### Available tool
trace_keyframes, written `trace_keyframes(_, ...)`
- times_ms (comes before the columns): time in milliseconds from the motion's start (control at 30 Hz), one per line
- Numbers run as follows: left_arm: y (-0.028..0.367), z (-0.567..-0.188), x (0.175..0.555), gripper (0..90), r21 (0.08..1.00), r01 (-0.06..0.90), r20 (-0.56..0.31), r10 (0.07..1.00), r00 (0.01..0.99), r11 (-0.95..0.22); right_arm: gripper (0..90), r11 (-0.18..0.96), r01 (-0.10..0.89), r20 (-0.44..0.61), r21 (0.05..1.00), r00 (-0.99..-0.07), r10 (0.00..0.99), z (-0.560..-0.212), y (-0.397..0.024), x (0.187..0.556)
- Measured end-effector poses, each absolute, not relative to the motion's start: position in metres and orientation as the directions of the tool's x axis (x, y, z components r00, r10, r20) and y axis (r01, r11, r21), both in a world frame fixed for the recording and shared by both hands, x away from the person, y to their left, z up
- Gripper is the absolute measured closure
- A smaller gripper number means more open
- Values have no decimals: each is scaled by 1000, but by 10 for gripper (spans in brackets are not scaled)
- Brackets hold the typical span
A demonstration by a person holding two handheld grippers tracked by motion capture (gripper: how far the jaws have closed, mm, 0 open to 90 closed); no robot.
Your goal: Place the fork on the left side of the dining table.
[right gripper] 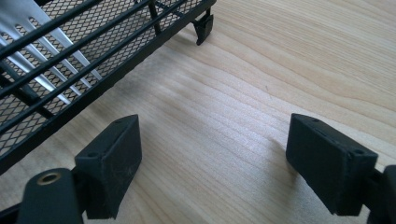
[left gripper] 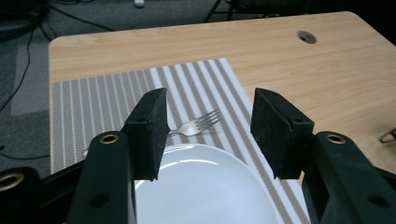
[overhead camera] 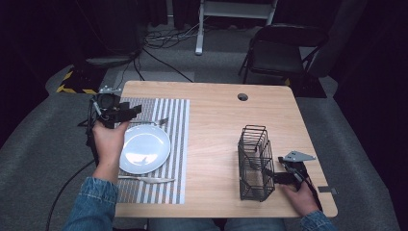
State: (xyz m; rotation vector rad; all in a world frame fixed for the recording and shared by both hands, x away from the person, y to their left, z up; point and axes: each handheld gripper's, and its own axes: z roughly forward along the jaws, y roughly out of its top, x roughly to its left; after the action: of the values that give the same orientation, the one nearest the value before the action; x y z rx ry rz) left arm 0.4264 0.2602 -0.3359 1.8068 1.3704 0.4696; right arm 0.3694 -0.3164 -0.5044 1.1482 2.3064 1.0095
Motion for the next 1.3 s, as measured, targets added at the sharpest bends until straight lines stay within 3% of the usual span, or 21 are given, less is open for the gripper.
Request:
trace_keyframes(667, 185, -313, 363, 450, 842, 494, -122, 815, 566, -217, 184, 410, 535, -12, 739, -598, 801, -504, -316, 369)
trace_keyframes(833, 166, -322, 352, 447, 841, 482, -125, 778, 615, -246, 184, 410, 535, -11, 739, -598, 801, -504, -316, 369)
trace_keyframes(1300, 148, -364, 346, 399, 829, 500, -154, 755, 637, -253, 184, 410, 535, -11, 739, -598, 801, -504, -317, 369)
